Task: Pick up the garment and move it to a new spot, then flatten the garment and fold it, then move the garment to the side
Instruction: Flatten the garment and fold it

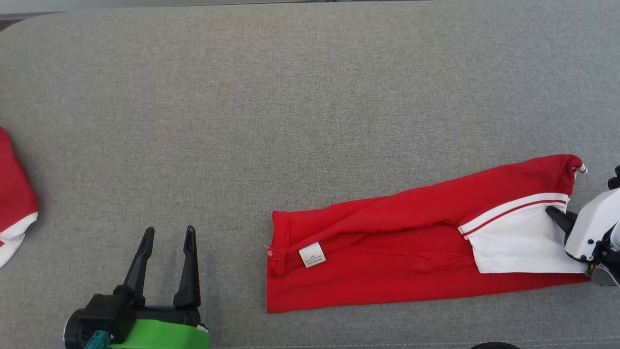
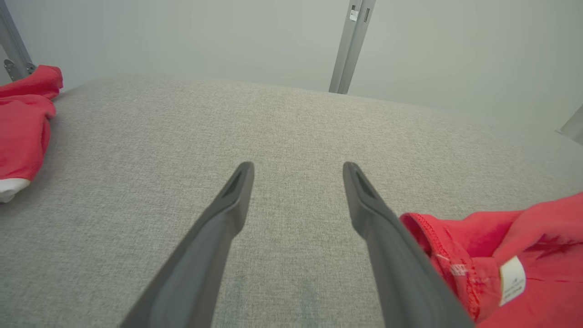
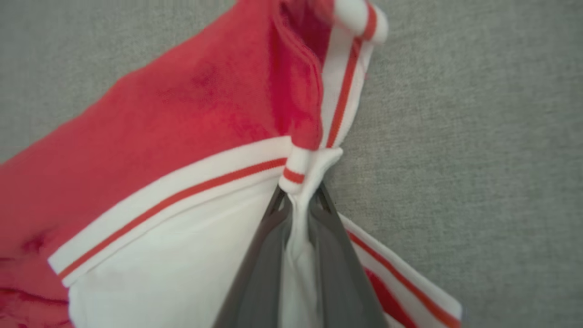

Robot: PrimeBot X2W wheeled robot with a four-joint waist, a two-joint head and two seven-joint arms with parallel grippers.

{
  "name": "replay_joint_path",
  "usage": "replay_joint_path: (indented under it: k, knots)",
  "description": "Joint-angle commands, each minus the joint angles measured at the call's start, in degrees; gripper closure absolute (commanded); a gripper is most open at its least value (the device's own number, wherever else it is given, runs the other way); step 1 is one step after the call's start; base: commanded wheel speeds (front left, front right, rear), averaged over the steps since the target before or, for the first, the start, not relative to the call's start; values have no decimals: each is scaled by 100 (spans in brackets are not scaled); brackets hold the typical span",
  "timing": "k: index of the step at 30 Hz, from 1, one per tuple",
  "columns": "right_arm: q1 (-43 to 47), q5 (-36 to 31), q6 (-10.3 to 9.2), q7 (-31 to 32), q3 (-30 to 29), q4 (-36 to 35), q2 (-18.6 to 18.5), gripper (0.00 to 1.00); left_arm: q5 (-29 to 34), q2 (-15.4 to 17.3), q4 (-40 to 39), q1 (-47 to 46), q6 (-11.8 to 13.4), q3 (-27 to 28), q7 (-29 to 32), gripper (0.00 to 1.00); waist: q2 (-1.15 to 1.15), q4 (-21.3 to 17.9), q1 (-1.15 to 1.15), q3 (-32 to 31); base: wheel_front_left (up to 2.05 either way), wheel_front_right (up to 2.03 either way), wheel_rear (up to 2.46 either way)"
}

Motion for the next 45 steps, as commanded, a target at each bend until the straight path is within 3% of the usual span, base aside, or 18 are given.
replay_joint_path:
  k: [1,6,14,19,29,30,32,37,45]
  knots:
    - [102,150,49,23,80,16,186,100,31,1,18,-41,-7,0,-1,0,0,15,0,-47,0,0,0]
    - [62,541,26,35,-208,41,-96,100,-2,1,54,10,-14,-17,-2,0,0,10,0,-120,0,0,0]
    - [173,446,23,-157,-941,499,-786,100,18,1,87,12,-34,-32,-2,0,0,-7,0,-200,0,0,0]
    - [259,403,25,-214,-1209,278,-812,100,-38,2,111,64,-41,-48,-2,0,0,-53,0,-312,0,0,0]
    - [696,1179,27,564,-716,-2231,-246,100,-190,3,112,70,30,-170,-1,0,0,-185,0,-440,0,0,0]
    - [696,1179,27,564,-716,-2231,-246,100,-190,3,112,70,30,-170,-1,0,0,-185,0,-440,0,0,0]
    - [794,1195,27,756,-379,-2770,41,100,-235,3,138,1,47,-244,-1,0,0,-173,0,-473,0,0,0]
    - [801,722,28,796,282,-3003,757,100,-297,3,196,-35,79,-362,-1,0,0,-143,0,-516,0,0,0]
    - [566,-304,27,589,985,-2468,1751,100,-315,3,243,-101,73,-423,-1,0,0,-56,0,-471,0,0,0]
